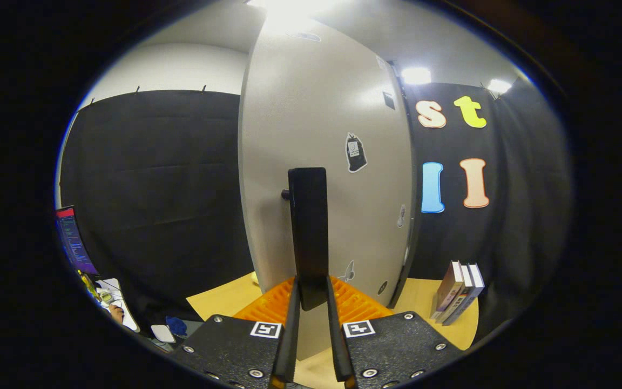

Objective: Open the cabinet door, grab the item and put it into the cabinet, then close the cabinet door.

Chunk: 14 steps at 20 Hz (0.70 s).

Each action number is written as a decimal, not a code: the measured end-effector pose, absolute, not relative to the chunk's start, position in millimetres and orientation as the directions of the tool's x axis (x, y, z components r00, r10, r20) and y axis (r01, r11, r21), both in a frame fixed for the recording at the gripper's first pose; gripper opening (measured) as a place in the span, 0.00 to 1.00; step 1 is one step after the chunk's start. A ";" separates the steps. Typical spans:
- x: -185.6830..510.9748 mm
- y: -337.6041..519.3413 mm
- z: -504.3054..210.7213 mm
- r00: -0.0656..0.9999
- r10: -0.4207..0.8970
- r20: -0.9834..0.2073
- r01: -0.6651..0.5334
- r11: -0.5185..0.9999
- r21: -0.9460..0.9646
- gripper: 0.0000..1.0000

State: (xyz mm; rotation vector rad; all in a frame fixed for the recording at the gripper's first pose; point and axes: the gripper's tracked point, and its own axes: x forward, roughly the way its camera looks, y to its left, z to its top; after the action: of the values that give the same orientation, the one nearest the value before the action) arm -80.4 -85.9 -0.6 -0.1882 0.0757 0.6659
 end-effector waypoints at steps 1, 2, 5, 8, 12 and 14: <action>-78.9 -95.9 1.5 0.801 0.587 -0.119 -0.598 0.786 -0.157 0.28; -75.7 -104.0 4.3 0.821 0.562 -0.105 -0.572 0.804 -0.164 0.28; -73.9 -121.1 6.2 0.853 0.515 -0.088 -0.522 0.841 -0.144 0.28; -74.6 -131.1 8.6 0.881 0.469 -0.059 -0.472 0.867 -0.161 0.28; -70.9 -151.6 11.3 0.915 0.402 0.008 -0.394 0.899 -0.190 0.37; -67.9 -158.6 12.8 0.923 0.384 0.025 -0.375 0.913 -0.161 0.43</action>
State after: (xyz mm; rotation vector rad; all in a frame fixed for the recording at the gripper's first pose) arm -67.9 -158.6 12.8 -0.1546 -0.0560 0.3909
